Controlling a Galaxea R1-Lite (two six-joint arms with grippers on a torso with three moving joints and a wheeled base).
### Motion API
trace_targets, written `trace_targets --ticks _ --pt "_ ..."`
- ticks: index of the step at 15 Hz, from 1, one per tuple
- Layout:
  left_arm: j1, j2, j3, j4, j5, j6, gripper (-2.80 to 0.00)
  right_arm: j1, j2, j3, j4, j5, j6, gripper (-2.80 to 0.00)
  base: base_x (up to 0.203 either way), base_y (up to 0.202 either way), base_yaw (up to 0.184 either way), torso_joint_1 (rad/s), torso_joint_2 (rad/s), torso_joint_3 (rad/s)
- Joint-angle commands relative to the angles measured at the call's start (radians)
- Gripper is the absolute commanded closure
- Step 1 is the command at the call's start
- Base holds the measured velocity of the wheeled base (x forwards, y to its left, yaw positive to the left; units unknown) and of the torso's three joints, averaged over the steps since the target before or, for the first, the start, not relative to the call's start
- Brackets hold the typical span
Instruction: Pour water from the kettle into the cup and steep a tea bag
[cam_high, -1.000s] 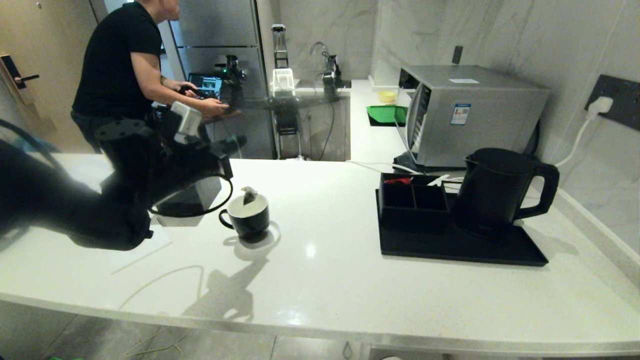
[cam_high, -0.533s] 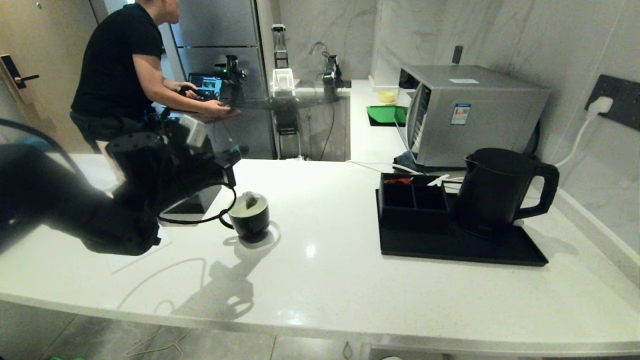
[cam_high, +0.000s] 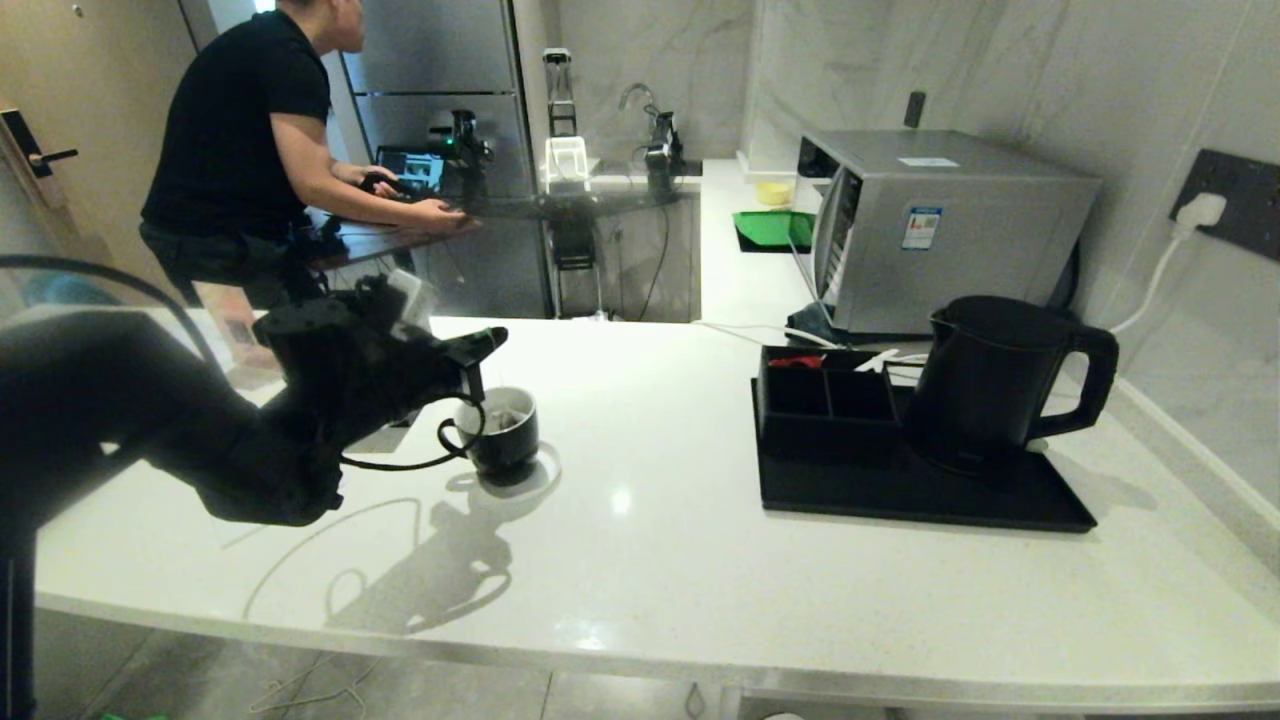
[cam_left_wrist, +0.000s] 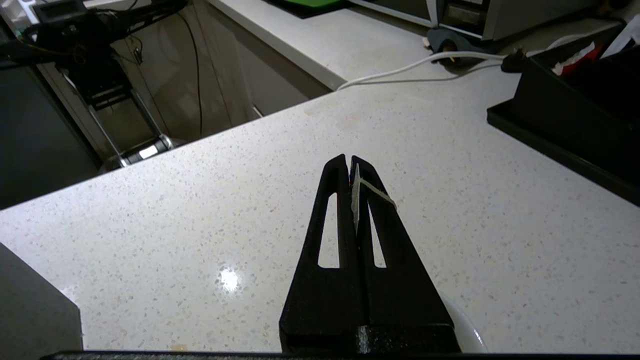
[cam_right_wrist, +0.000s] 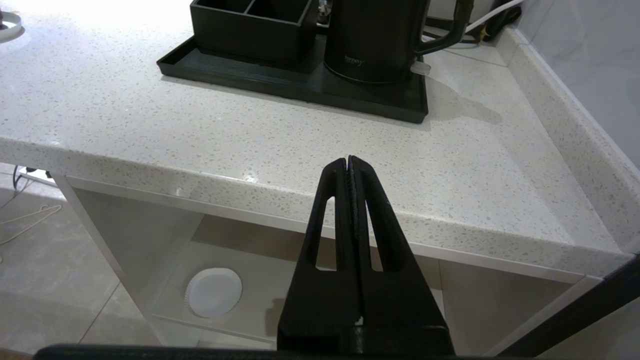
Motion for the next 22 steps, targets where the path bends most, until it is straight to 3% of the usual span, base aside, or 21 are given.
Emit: trace_targets --ticks 1,10,22 --pt "-0.002 0.026 0.001 -0.007 -0.002 0.002 0.0 0.0 0.0 0.0 0.0 0.0 0.0 0.0 0.0 0.0 0.0 0.0 0.0 0.0" --pt "-0.002 -0.011 -0.003 -0.006 -0.003 -0.004 0.0 0.001 0.0 0.0 0.0 0.0 -0.002 0.0 0.0 0.0 0.0 0.0 0.0 0.0" --pt "0.006 -0.244 -0.012 0.053 -0.003 -0.007 0.0 0.0 0.0 0.0 0.0 0.0 -0.001 0.0 0.0 0.0 0.0 0.0 0.0 0.0"
